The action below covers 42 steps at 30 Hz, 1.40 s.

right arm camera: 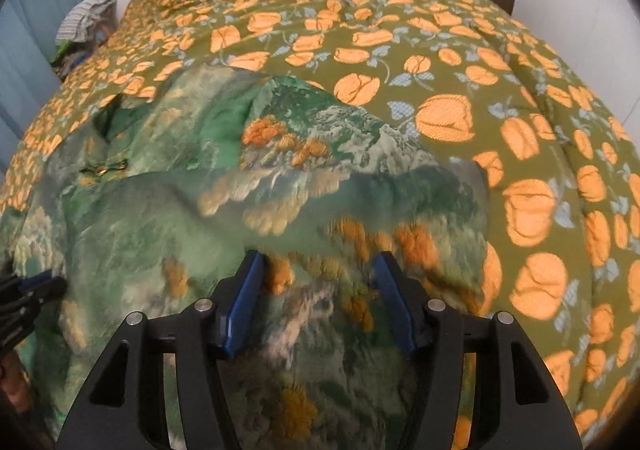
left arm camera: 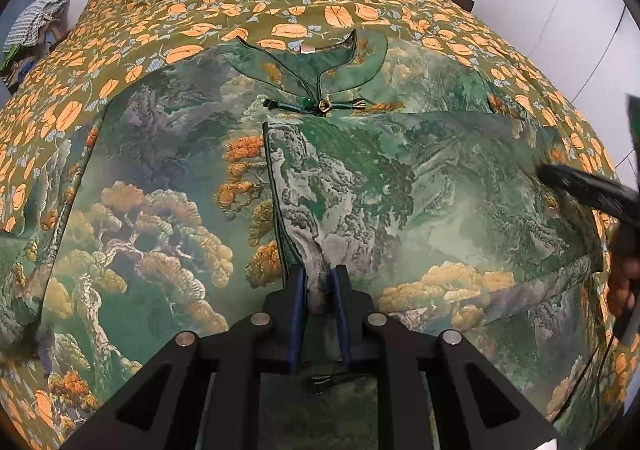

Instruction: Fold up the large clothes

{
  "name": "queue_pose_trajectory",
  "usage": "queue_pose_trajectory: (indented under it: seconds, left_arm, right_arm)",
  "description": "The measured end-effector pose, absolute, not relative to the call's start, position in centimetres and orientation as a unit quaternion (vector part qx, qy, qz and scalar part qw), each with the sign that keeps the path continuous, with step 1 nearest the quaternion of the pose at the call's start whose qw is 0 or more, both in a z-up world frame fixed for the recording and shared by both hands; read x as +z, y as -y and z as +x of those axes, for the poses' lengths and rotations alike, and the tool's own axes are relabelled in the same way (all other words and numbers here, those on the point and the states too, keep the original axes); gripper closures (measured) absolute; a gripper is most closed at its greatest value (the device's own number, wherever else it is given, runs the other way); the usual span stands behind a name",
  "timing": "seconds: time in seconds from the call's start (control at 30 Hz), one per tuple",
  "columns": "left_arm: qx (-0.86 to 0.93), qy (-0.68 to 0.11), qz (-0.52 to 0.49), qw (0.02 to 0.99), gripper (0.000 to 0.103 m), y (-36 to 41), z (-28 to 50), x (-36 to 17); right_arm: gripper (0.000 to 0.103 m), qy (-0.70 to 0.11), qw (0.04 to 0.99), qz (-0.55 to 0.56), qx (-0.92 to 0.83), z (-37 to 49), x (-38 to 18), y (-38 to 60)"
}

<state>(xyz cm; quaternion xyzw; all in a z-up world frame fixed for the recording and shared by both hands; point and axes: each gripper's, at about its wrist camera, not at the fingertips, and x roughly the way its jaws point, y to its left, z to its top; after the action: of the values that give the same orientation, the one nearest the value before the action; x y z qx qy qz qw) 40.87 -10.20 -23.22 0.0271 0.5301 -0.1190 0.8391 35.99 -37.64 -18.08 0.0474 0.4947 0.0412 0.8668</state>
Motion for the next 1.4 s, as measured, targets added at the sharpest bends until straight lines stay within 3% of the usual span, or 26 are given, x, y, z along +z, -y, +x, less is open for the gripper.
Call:
queue_pose_trajectory:
  seconds: [0.2,0.47,0.53,0.7,0.77,0.83,0.9,1.13,1.3,1.4]
  left_arm:
    - [-0.121,-0.525,0.028,0.842,0.086,10.0,40.4,-23.0]
    - [-0.104,-0.520,0.051,0.846,0.082,10.7,39.8,-22.9]
    - [-0.100,-0.513,0.064,0.850,0.071,10.5,39.0,-22.1]
    - [-0.089,-0.482,0.077,0.868,0.058,7.6,34.5,-19.3]
    - [-0.078,-0.469,0.073,0.877,0.049,5.7,32.3,-18.2]
    - [-0.057,-0.456,0.066,0.886,0.032,3.4,30.3,-17.3]
    - [-0.045,-0.450,0.041,0.891,0.023,0.6,28.3,-16.6]
    - [-0.019,-0.497,-0.023,0.867,0.023,-7.2,23.7,-17.6]
    - [0.049,-0.491,-0.022,0.870,0.023,-12.5,22.2,-16.5]
    - [0.085,-0.486,-0.084,0.866,0.023,-17.8,22.8,-15.6]
  right_arm:
    - [0.043,-0.492,0.865,0.040,0.094,29.3,-16.1,36.2]
    - [0.034,-0.510,0.856,0.048,0.072,28.8,-19.9,35.3]
    - [0.031,-0.507,0.859,0.043,0.066,28.8,-19.7,34.8]
    - [0.019,-0.465,0.883,0.023,0.053,25.6,-16.8,33.4]
    - [0.005,-0.451,0.890,0.029,0.054,23.4,-15.2,33.0]
    - [0.000,-0.435,0.898,0.036,0.060,21.5,-14.0,32.9]
    - [0.000,-0.430,0.900,0.032,0.061,19.0,-12.8,32.0]
    - [0.000,-0.385,0.919,0.036,0.072,10.2,-9.7,27.7]
    - [0.000,-0.398,0.912,-0.007,0.102,7.4,-9.7,24.5]
    - [0.000,-0.400,0.908,-0.039,0.114,6.7,-9.8,23.4]
